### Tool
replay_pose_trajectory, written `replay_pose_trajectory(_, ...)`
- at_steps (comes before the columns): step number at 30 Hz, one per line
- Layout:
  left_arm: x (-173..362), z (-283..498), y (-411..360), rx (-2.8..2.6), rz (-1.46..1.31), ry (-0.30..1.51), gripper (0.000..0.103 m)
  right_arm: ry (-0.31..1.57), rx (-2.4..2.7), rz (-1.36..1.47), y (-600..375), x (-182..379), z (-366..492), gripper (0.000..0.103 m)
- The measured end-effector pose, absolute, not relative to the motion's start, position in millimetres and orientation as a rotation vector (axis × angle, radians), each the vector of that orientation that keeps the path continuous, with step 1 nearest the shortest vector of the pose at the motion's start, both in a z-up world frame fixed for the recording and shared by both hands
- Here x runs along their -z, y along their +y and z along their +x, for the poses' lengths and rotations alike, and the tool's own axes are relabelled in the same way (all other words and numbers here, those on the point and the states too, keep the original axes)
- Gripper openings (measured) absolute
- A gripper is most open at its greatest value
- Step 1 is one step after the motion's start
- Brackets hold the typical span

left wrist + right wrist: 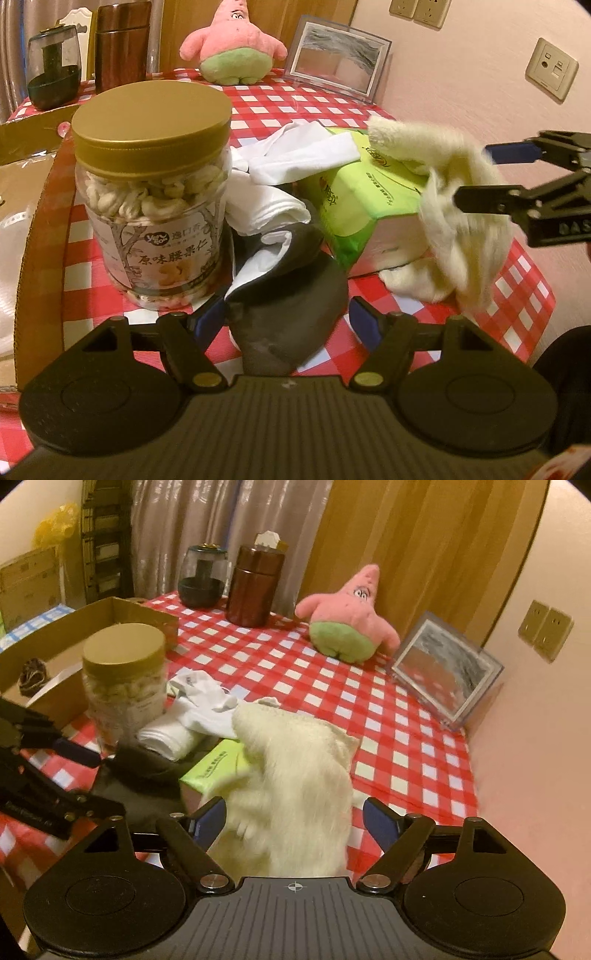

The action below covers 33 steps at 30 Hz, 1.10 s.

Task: Organize soft objects
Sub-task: 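Hold the towel up with the right gripper while the left gripper grasps the black cloth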

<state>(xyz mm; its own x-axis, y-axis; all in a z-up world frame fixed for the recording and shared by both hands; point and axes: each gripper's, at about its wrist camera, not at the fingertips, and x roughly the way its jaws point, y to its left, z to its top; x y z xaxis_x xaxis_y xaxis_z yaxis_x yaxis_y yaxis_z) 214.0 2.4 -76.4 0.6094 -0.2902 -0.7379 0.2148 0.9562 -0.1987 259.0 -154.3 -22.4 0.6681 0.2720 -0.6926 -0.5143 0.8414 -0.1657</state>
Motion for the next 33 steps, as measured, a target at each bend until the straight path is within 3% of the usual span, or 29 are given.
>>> replay_pose_trajectory(17, 85.2, 217.3, 0.6, 0.293, -0.084, 0.885, 0.071, 0.913, -0.531, -0.439, -154.4, 62.3, 263.9, 0.076)
replay_pose_trajectory(19, 86.0, 218.3, 0.7, 0.291, -0.085, 0.888, 0.071, 0.927, -0.534, -0.445, -153.6, 65.4, 264.9, 0.057)
replay_pose_trajectory(20, 86.2, 219.0, 0.5, 0.290, -0.083, 0.888, 0.071, 0.934, -0.525, -0.445, -153.9, 66.0, 266.5, 0.033)
replay_pose_trajectory(21, 86.6, 219.6, -0.1, 0.288, -0.078, 0.888, 0.071, 0.939, -0.508, -0.440, -155.2, 66.0, 267.6, 0.022)
replay_pose_trajectory(23, 87.3, 221.3, -2.0, 0.281, -0.060, 0.888, 0.071, 0.936, -0.493, -0.430, -158.4, 63.5, 267.9, 0.012)
replay_pose_trajectory(33, 98.5, 227.8, -31.7, 0.271, 0.124, 0.905, 0.071, 0.894, -0.443, -0.380, -170.6, 42.8, 251.8, 0.008)
